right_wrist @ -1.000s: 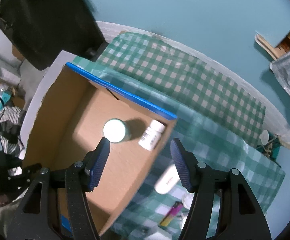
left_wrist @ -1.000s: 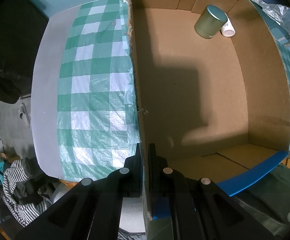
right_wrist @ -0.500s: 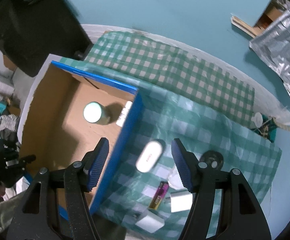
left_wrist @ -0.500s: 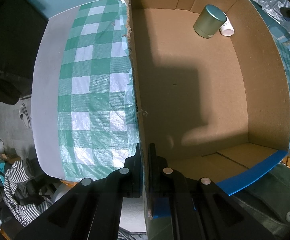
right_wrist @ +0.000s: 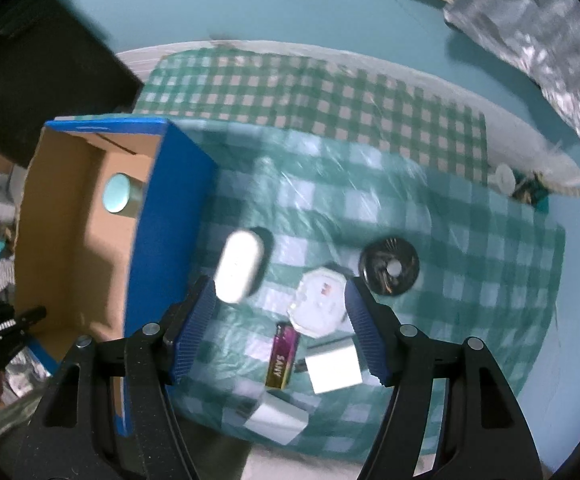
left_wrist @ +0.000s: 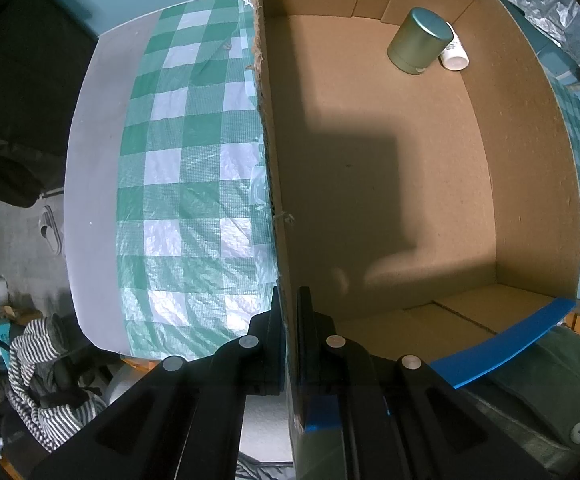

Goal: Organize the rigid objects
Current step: 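Move the right tool back over the table toward the white octagonal package, then grasp the white octagonal package with the right tool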

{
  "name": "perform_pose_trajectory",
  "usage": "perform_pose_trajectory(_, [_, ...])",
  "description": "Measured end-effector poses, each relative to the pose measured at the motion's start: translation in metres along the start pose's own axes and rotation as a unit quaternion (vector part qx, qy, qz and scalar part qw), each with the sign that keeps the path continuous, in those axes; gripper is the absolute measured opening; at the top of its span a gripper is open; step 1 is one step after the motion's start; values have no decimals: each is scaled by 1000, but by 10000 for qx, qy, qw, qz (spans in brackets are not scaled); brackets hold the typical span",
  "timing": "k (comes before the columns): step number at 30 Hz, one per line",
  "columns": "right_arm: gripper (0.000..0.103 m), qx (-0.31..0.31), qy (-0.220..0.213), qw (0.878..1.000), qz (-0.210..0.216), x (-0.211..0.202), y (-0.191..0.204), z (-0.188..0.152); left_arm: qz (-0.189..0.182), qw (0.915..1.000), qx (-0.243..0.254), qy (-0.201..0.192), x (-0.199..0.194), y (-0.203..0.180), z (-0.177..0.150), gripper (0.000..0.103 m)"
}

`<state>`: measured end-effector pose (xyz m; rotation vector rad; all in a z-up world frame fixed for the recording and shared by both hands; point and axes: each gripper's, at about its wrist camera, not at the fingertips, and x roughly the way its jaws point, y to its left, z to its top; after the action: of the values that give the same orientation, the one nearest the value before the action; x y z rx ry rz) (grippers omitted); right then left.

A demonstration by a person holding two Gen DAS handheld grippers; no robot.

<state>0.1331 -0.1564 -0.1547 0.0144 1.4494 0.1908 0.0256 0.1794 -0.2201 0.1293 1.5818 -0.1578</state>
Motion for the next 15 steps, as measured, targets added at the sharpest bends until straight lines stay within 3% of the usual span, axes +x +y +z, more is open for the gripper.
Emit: perform_pose_trajectory(15, [68,861,548,9947,-104,86,-39,-18,6,10000,-7,4,0,-1,-1,5])
